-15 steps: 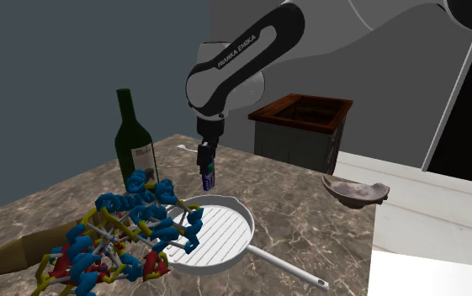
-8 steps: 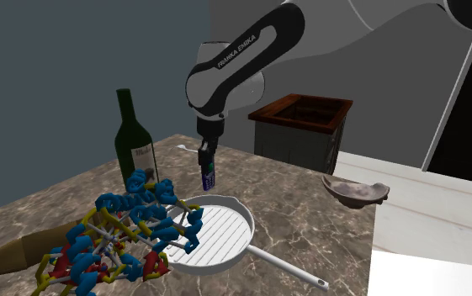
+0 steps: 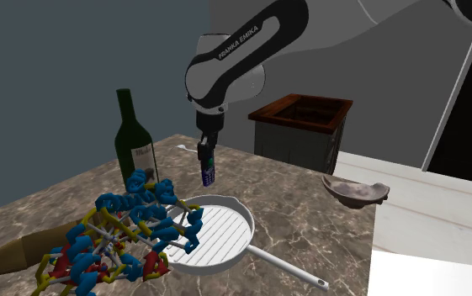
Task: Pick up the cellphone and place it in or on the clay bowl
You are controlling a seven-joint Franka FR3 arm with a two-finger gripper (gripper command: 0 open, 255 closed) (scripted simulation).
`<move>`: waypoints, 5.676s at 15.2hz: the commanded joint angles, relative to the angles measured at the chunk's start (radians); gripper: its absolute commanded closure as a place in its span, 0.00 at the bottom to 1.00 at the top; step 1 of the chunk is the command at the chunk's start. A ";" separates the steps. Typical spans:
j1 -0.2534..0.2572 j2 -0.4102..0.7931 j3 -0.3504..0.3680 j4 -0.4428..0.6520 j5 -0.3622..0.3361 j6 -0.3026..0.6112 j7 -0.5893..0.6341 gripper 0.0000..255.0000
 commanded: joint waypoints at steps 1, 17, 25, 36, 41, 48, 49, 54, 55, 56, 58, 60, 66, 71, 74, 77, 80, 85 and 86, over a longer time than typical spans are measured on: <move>0.002 -0.013 -0.003 0.009 -0.006 -0.021 0.004 1.00; 0.008 -0.081 -0.016 0.135 -0.040 -0.211 0.029 1.00; 0.006 -0.096 -0.019 0.223 -0.049 -0.313 0.036 1.00; 0.000 -0.366 -0.051 -0.049 -0.133 -0.297 0.009 1.00; -0.026 -0.543 -0.068 -0.223 -0.197 -0.290 -0.011 1.00; -0.092 -0.778 -0.092 -0.411 -0.285 -0.324 -0.055 1.00; -0.103 -0.810 -0.096 -0.433 -0.297 -0.333 -0.063 1.00; -0.167 -0.966 -0.120 -0.525 -0.355 -0.389 -0.115 1.00; -0.180 -0.995 -0.126 -0.540 -0.367 -0.402 -0.127 1.00; -0.194 -1.024 -0.132 -0.553 -0.378 -0.416 -0.140 1.00; -0.223 -1.080 -0.146 -0.577 -0.401 -0.446 -0.168 1.00; -0.251 -1.134 -0.161 -0.595 -0.424 -0.477 -0.198 1.00; -0.277 -1.170 -0.189 -0.672 -0.455 -0.434 -0.217 1.00; -0.285 -1.169 -0.209 -0.736 -0.473 -0.369 -0.217 1.00; -0.289 -1.165 -0.223 -0.773 -0.484 -0.328 -0.217 1.00; -0.293 -1.159 -0.237 -0.808 -0.495 -0.287 -0.217 1.00; -0.297 -1.149 -0.252 -0.841 -0.507 -0.244 -0.217 1.00; -0.297 -1.149 -0.252 -0.841 -0.507 -0.244 -0.217 1.00; -0.297 -1.149 -0.252 -0.841 -0.507 -0.244 -0.217 1.00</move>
